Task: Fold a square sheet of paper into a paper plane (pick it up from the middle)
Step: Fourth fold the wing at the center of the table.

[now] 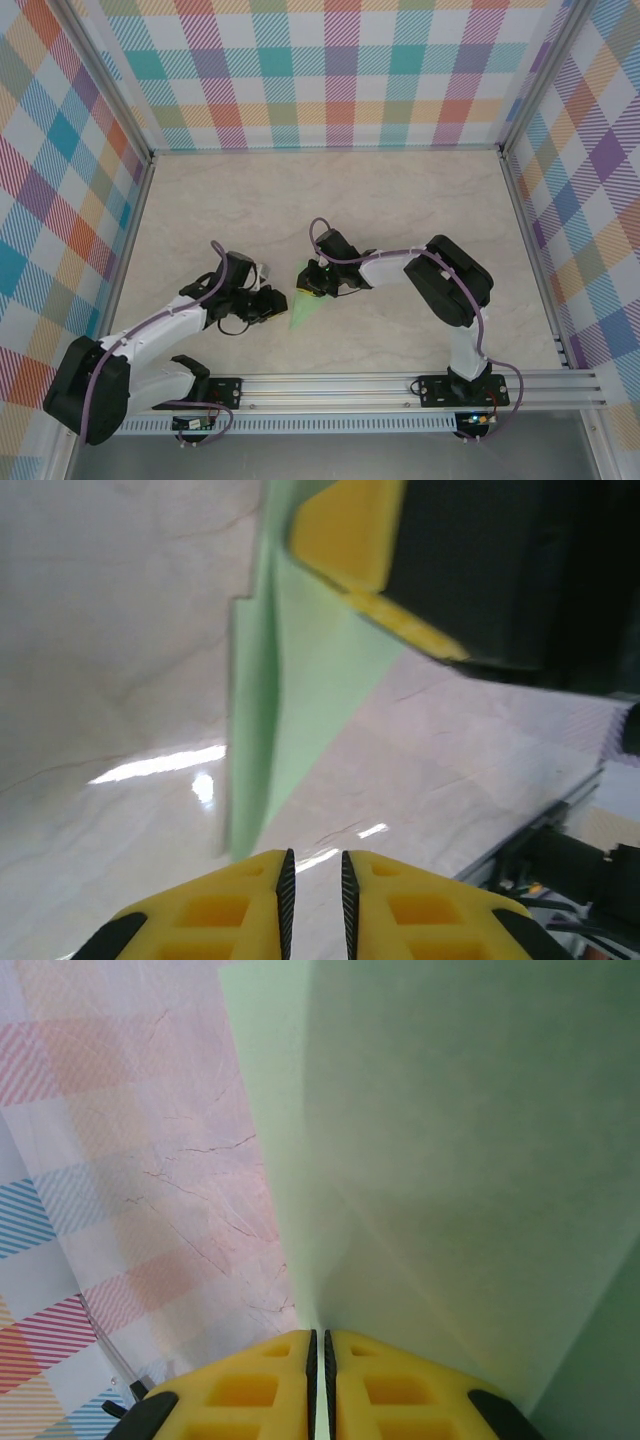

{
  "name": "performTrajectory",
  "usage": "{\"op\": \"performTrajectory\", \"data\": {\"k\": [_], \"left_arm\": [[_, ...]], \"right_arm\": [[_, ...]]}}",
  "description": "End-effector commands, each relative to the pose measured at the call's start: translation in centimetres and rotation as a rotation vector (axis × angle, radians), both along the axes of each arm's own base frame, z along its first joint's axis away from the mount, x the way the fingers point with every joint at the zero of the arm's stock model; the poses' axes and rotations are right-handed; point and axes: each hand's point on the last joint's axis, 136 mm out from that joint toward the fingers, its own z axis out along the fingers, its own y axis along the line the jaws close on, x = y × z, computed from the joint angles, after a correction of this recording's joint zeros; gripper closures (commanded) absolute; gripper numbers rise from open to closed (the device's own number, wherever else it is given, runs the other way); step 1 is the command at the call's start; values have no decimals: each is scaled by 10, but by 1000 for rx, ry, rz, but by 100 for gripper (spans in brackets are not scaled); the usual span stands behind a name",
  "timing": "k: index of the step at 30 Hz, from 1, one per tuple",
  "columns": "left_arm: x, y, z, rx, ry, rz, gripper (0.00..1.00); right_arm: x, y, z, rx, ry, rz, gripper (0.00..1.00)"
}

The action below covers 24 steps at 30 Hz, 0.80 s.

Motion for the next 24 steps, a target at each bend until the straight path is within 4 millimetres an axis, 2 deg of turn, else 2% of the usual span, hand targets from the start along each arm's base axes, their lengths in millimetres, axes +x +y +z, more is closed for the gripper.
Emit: {"op": "performTrajectory", "data": {"k": [1,6,9,17,22,24], "left_arm": [[15,-28,26,-147,-26,-25,78],[19,-43,15,-170,13,-53,78],[18,-44,-2,-155,49,-45,79],[12,-52,-21,-164,95,-82,78],[4,-47,-36,-115,136,-93,78],[-1,-38,-47,-52,160,-84,78]], "right_arm": [[-19,-33,-48,-173,122,-32,86],[-19,-31,-49,-167,131,-34,86],[-19,-31,-49,-166,132,-33,86],[-22,-35,-52,-179,137,-33,86],[-24,-37,-55,-187,142,-35,86],[-23,-36,-55,-184,146,-37,86]]}}
